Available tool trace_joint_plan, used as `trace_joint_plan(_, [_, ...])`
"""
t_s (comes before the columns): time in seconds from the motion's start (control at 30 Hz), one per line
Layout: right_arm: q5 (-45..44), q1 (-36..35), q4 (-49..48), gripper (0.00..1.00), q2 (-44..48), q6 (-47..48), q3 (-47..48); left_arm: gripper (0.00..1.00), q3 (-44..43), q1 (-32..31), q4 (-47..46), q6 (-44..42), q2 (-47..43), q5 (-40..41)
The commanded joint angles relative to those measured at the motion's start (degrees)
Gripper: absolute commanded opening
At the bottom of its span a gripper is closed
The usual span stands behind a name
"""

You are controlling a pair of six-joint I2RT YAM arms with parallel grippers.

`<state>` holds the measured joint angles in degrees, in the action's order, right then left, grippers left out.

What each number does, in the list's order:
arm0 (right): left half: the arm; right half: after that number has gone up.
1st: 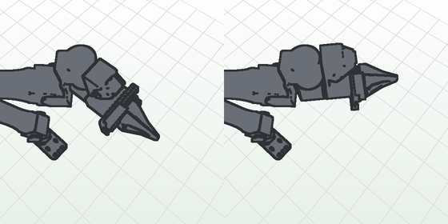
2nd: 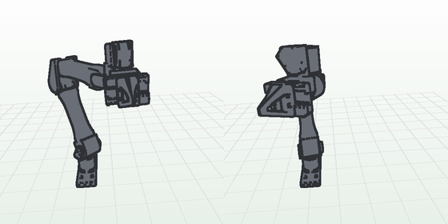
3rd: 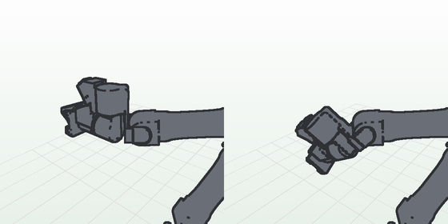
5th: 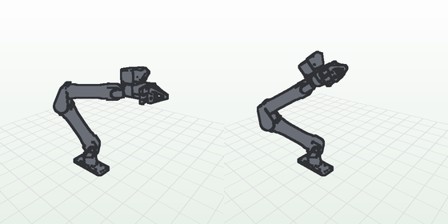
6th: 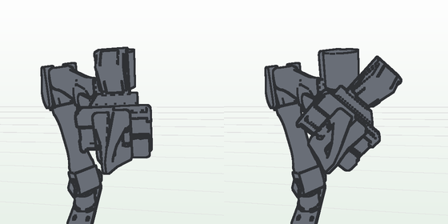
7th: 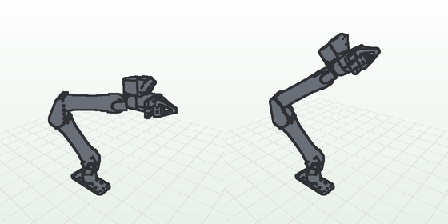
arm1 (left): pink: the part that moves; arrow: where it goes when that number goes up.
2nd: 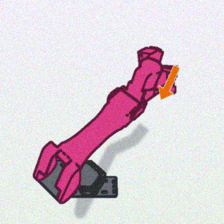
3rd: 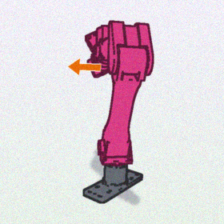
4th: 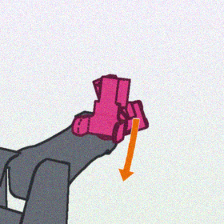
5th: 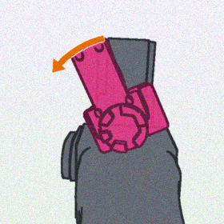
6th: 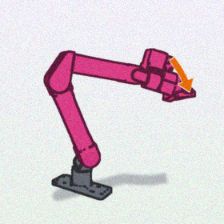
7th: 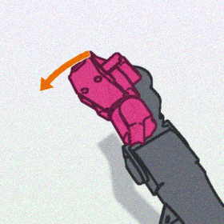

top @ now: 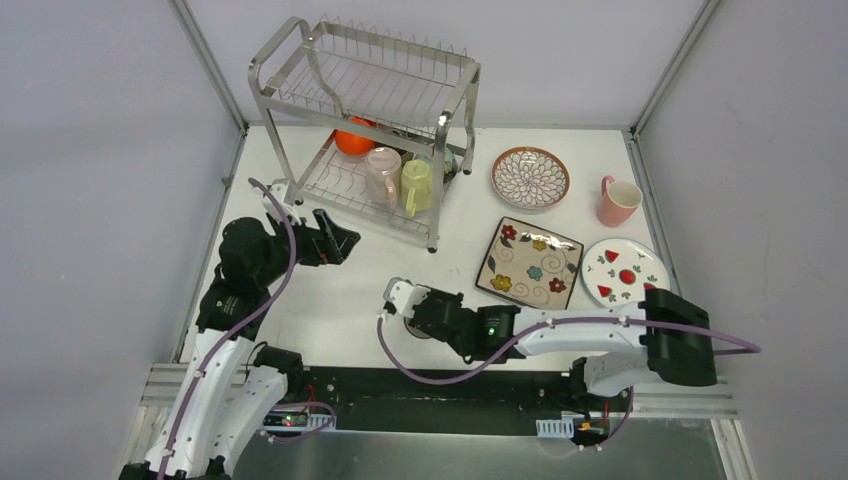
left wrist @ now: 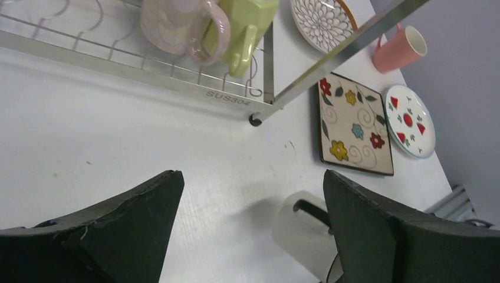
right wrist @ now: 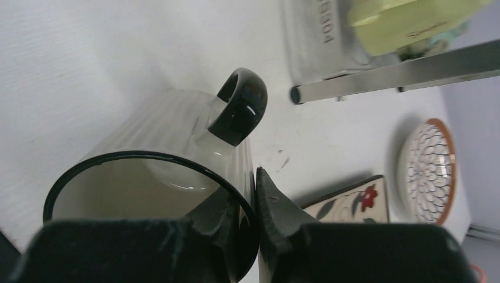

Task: Load the mixed dishes into the dish rack
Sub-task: Turn the cup upside down in the dish rack.

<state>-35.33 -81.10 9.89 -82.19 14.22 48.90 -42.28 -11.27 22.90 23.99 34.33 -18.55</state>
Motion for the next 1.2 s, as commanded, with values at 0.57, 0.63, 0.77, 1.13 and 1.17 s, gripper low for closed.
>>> trace_joint_plan(0.57, [-3.2,-8.2,-57.6,0.00,20.6,57.5,-17.5,0.78,-8.3,-0.2,0.5,9.4,7.4,-31.8])
trace_joint_plan(0.63, [-3.9,-8.7,-63.6,0.00,18.1,64.2,-17.8,0.77,-7.7,-0.2,0.5,9.9,8.0,-33.0])
trace_joint_plan(0.77, [-4.1,-9.4,-70.7,0.00,14.6,75.6,-17.8,0.73,-7.0,-0.2,0.4,13.2,9.5,-35.8])
trace_joint_plan(1.13, [-4.0,-10.9,-62.1,0.00,16.5,81.2,-16.3,0.66,-5.1,-0.2,-0.6,20.0,13.2,-48.6])
trace_joint_plan(1.17, [-4.1,-10.9,-61.5,0.00,16.5,81.4,-16.2,0.65,-4.7,-0.2,-0.6,20.5,13.2,-48.9])
